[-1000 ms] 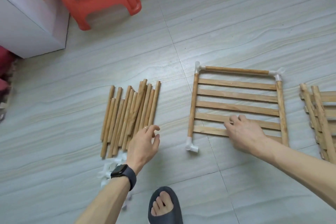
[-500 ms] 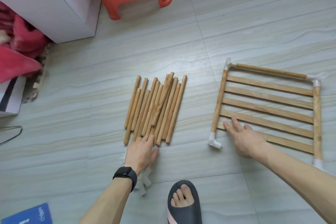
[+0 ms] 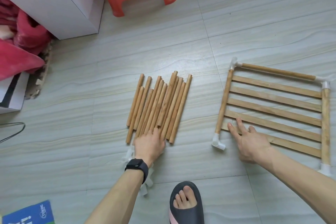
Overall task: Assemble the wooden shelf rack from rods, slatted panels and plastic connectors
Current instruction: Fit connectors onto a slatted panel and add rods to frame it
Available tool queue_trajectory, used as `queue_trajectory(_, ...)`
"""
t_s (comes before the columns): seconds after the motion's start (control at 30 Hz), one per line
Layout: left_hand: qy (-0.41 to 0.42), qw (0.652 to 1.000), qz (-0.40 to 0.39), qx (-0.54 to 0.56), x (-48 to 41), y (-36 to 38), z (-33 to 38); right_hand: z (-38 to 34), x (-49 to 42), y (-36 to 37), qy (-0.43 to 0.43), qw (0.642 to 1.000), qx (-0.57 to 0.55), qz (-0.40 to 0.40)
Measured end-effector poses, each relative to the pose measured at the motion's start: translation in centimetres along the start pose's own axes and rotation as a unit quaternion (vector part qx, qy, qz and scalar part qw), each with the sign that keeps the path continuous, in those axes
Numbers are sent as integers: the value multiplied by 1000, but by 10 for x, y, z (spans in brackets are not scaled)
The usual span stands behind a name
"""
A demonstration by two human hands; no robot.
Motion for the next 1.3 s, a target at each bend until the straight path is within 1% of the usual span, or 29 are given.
queue_trajectory(0.07, 13, 999, -6, -40, 1, -1, 8, -1, 1, 0, 0, 1000, 8, 7)
queue_trajectory(0.23, -7, 1000, -24, -13, -3, -3, 7, -4, 3, -1, 2, 1000, 20, 15)
queue_trajectory(0.33, -32, 999, -21, 28, -5, -8, 1, -5, 5, -2, 4, 999, 34, 13)
queue_trajectory(0.37, -38, 997, -22, 57, -5, -11, -2, -5, 5, -2, 4, 999, 36, 12)
queue_trajectory(0.4, -48, 990, -25, 127, -5, -12, -7, -4, 5, -3, 4, 999, 34, 12)
queue_trajectory(0.43, -59, 970, -33, 235, -7, -13, -12, -4, 5, -3, 3, 999, 30, 10)
queue_trajectory(0.47, -68, 929, -48, 360, -7, -16, -14, -4, 5, -3, 2, 1000, 24, 3)
queue_trajectory(0.5, -72, 881, -69, 463, -8, -20, -14, -2, 5, -4, -2, 1000, 13, -4)
queue_trajectory(0.53, -65, 844, -88, 526, -9, -25, -13, -1, 5, -7, -6, 1000, 1, -18)
queue_trajectory(0.57, -52, 827, -97, 551, -10, -30, -10, 2, 5, -10, -9, 999, -11, -35)
queue_trajectory(0.6, -37, 827, -94, 554, -13, -35, -6, 6, 4, -14, -10, 998, -24, -51)
queue_trajectory(0.63, -19, 838, -83, 539, -16, -40, 0, 10, 5, -20, -9, 997, -43, -61)
queue_trajectory(0.67, -1, 857, -72, 511, -21, -46, 7, 14, 8, -27, -13, 997, -57, -54)
queue_trajectory(0.7, 19, 879, -62, 472, -26, -51, 16, 18, 14, -35, -23, 997, -68, -13)
queue_trajectory(0.73, 45, 903, -53, 425, -31, -57, 27, 21, 22, -44, -42, 993, -85, 72)
queue_trajectory(0.77, 75, 926, -47, 367, -37, -63, 41, 25, 33, -51, -68, 976, -102, 178)
queue_trajectory(0.8, 107, 943, -43, 313, -41, -68, 56, 29, 45, -54, -92, 951, -107, 274)
queue_trajectory(0.83, 139, 951, -45, 271, -45, -72, 72, 33, 59, -54, -107, 923, -113, 351)
queue_trajectory(0.87, 169, 953, -55, 247, -48, -74, 89, 38, 68, -49, -110, 908, -121, 386)
queue_trajectory(0.9, 197, 948, -70, 241, -49, -74, 106, 41, 73, -40, -104, 912, -123, 377)
queue_trajectory(0.93, 220, 939, -86, 250, -49, -73, 122, 44, 76, -28, -95, 927, -119, 343)
queue_trajectory(1.0, 253, 916, -120, 289, -48, -65, 150, 50, 75, 4, -71, 965, -121, 221)
queue_trajectory(1.03, 257, 909, -123, 304, -46, -59, 159, 52, 74, 20, -62, 974, -141, 166)
queue_trajectory(1.07, 249, 911, -108, 310, -44, -52, 166, 53, 75, 33, -55, 975, -163, 138)
queue_trajectory(1.13, 191, 926, -50, 321, -41, -37, 167, 54, 75, 52, -45, 974, -170, 141)
queue_trajectory(1.17, 152, 930, -36, 333, -39, -29, 165, 53, 74, 59, -41, 974, -163, 151)
queue_trajectory(1.23, 88, 933, -47, 346, -33, -13, 164, 53, 71, 71, -37, 970, -177, 164)
queue_trajectory(1.3, 56, 932, -59, 354, -31, -3, 163, 52, 69, 78, -36, 967, -194, 162)
Point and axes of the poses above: each hand's wrist, its own x-axis away from the middle knuckle, its own y-axis out of the palm, z = x × y, the point moved 4 cm from there along -x, towards the middle knuckle, and after that the axes turned 11 degrees about y, right-handed, at the moved point
